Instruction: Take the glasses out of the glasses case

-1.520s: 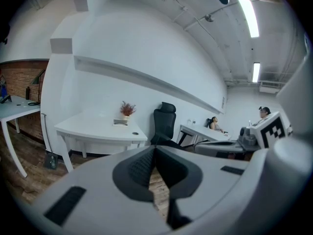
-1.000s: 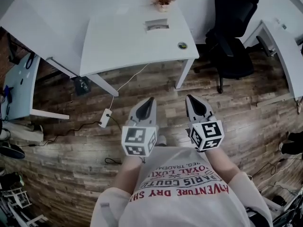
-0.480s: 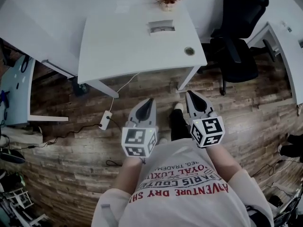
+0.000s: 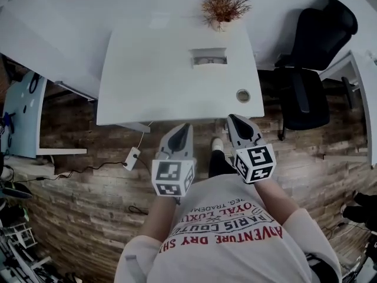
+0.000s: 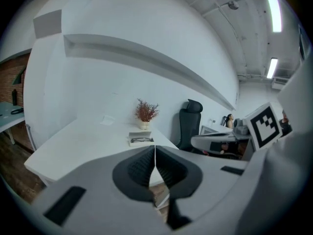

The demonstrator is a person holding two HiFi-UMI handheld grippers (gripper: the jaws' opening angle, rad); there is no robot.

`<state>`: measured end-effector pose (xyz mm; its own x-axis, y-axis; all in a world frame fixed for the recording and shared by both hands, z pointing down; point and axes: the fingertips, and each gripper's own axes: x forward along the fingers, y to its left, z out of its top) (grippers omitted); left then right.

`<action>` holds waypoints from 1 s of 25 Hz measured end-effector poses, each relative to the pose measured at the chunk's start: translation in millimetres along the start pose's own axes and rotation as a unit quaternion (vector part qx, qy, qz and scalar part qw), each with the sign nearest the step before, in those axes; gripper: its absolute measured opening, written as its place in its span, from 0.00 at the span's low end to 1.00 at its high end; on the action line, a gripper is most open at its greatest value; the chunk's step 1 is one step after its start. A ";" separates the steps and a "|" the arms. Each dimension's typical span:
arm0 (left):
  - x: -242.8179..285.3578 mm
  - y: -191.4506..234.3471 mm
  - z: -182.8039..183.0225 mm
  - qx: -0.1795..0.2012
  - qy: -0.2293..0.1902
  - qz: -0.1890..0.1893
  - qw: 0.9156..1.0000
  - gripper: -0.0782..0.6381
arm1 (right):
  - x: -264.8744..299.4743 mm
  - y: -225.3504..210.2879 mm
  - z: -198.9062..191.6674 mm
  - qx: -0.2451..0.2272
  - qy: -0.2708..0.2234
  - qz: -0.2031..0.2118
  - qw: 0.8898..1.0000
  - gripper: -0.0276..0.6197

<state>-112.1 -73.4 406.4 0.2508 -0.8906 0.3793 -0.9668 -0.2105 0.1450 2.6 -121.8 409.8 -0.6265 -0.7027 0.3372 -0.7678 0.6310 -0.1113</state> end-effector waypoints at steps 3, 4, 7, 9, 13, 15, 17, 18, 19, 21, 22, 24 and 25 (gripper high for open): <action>40.0 11.3 16.9 -0.010 0.004 0.013 1.000 0.12 | 33.8 -26.6 10.1 0.002 0.013 0.020 1.000 0.06; 53.8 15.0 22.2 -0.013 0.006 0.016 1.000 0.12 | 44.4 -36.1 13.7 0.001 0.016 0.025 1.000 0.06; 95.1 29.0 35.6 -0.022 0.010 0.029 0.999 0.12 | 75.5 -66.4 25.1 0.001 0.020 0.033 0.999 0.06; 119.5 37.6 41.3 -0.027 0.015 0.038 0.999 0.12 | 94.4 -84.7 30.4 0.000 0.026 0.040 0.999 0.06; 155.1 41.2 49.2 -0.032 0.024 0.042 0.998 0.12 | 121.7 -112.1 38.0 -0.013 0.039 0.053 0.998 0.06; 168.5 39.4 51.2 -0.032 0.031 0.037 0.998 0.12 | 132.7 -122.6 40.7 -0.015 0.044 0.054 0.997 0.06; 179.9 39.9 51.0 -0.031 0.038 0.033 0.998 0.12 | 143.7 -129.3 40.7 -0.010 0.049 0.055 0.997 0.06; 185.0 41.2 50.2 -0.032 0.042 0.032 0.998 0.12 | 149.1 -131.5 39.8 -0.007 0.053 0.057 0.997 0.06; 190.1 42.9 49.3 -0.034 0.045 0.030 0.998 0.12 | 154.7 -133.3 38.6 -0.004 0.057 0.059 0.997 0.06; 200.6 46.7 48.4 -0.037 0.051 0.026 0.998 0.12 | 165.8 -136.4 36.9 0.002 0.066 0.063 0.996 0.06; 205.7 48.6 48.3 -0.038 0.054 0.023 0.998 0.12 | 170.9 -137.8 36.6 0.005 0.070 0.063 0.996 0.06; 215.6 54.2 47.9 -0.038 0.062 0.014 0.997 0.12 | 181.0 -139.7 36.6 0.009 0.076 0.061 0.995 0.06; 220.7 58.2 48.0 -0.038 0.065 0.010 0.997 0.12 | 186.6 -140.1 36.7 0.010 0.079 0.060 0.995 0.06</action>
<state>-115.4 -301.6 454.7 0.2410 -0.8330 0.4980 -0.9662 -0.1576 0.2039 -11.7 -353.4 454.0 -0.6861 -0.5615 0.4626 -0.6921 0.6996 -0.1774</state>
